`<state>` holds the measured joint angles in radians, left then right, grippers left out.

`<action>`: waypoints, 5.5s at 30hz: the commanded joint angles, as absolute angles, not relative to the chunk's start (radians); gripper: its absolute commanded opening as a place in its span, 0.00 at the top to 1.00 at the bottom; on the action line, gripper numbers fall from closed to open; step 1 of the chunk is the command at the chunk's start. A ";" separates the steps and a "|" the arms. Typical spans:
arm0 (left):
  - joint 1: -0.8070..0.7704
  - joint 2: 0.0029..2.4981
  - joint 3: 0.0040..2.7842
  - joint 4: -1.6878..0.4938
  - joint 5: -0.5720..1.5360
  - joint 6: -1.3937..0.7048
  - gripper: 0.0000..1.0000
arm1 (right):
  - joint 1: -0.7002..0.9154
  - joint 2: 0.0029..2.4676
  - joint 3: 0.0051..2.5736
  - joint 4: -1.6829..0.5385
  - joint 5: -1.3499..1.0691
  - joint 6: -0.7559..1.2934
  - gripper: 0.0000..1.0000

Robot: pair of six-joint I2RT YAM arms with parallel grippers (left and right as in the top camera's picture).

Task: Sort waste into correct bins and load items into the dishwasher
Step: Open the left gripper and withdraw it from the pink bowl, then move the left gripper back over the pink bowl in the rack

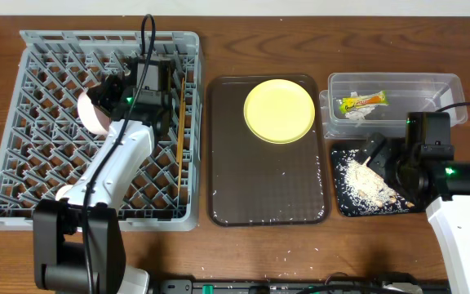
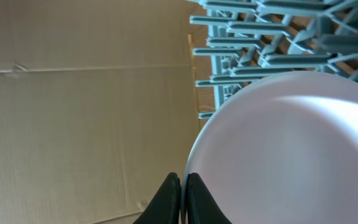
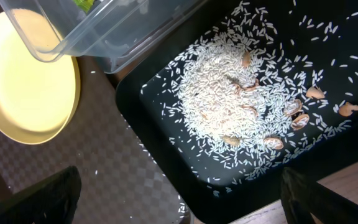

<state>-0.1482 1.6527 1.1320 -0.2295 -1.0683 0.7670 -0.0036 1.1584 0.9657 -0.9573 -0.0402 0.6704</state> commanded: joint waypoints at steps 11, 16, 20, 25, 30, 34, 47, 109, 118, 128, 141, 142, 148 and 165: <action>-0.148 1.640 1.098 -0.230 -1.115 0.794 0.93 | -0.008 1.159 0.968 -0.958 -0.030 0.679 0.01; -0.171 1.640 1.049 -0.229 -1.119 0.788 0.93 | -0.008 1.159 0.968 -0.958 -0.030 0.679 0.01; -0.191 1.640 1.024 -0.226 -1.151 0.775 0.93 | -0.008 1.159 0.968 -0.958 -0.030 0.679 0.01; -0.231 1.640 1.024 -0.214 -1.266 0.733 0.92 | -0.008 1.159 0.968 -0.958 -0.030 0.679 0.01; -0.266 1.640 1.024 -0.215 -1.386 0.639 0.92 | -0.008 1.159 0.968 -0.958 -0.030 0.679 0.01; -0.287 1.637 1.024 -0.215 -1.485 0.618 0.92 | -0.008 1.159 0.968 -0.958 -0.030 0.679 0.01; -0.300 1.617 1.024 -0.219 -1.455 0.536 0.92 | -0.008 1.159 0.968 -0.958 -0.030 0.679 0.01; 0.314 0.996 1.171 -0.845 -0.020 -0.201 0.17 | -0.008 1.159 0.968 -0.958 -0.030 0.679 0.01; 0.719 1.346 1.171 -0.855 0.605 -0.236 0.30 | -0.008 1.159 0.968 -0.958 -0.030 0.679 0.01; 0.747 1.550 1.171 -0.845 0.647 -0.205 0.47 | -0.008 1.159 0.968 -0.958 -0.030 0.679 0.01; 0.747 1.597 1.171 -0.807 0.647 -0.192 0.92 | -0.008 1.159 0.968 -0.958 -0.030 0.679 0.01; 0.747 1.587 1.171 -0.807 0.646 -0.192 0.92 | -0.008 1.159 0.968 -0.958 -0.030 0.679 0.01; 0.705 1.415 1.172 -0.808 0.458 -0.193 0.93 | -0.008 1.159 0.968 -0.958 -0.030 0.679 0.01; -0.019 1.356 1.171 -0.664 -1.004 -0.007 0.92 | -0.008 1.159 0.968 -0.958 -0.030 0.679 0.01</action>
